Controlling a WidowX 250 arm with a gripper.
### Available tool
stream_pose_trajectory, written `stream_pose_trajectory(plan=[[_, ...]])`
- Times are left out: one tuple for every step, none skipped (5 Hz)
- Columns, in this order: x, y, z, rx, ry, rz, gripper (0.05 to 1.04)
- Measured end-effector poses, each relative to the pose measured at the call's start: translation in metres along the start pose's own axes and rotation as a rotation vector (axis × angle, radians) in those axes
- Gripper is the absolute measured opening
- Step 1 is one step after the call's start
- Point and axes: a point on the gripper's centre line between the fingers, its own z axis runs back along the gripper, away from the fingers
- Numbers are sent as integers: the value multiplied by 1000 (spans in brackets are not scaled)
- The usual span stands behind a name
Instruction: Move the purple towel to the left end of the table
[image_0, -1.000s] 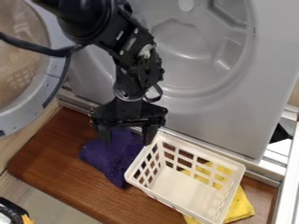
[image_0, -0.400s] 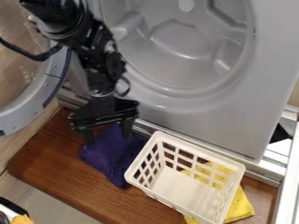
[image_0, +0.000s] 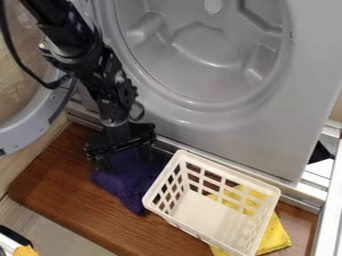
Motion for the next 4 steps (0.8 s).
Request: stream_pose_trajectory(plan=[[1, -12, -6, -41, -35, 4, 1001], [-5, -15, -20, -51, -26, 22, 1001], [-5, -11, -27, -4, -19, 26, 1001], [-2, -8, -30, 36, -19, 36, 1001]])
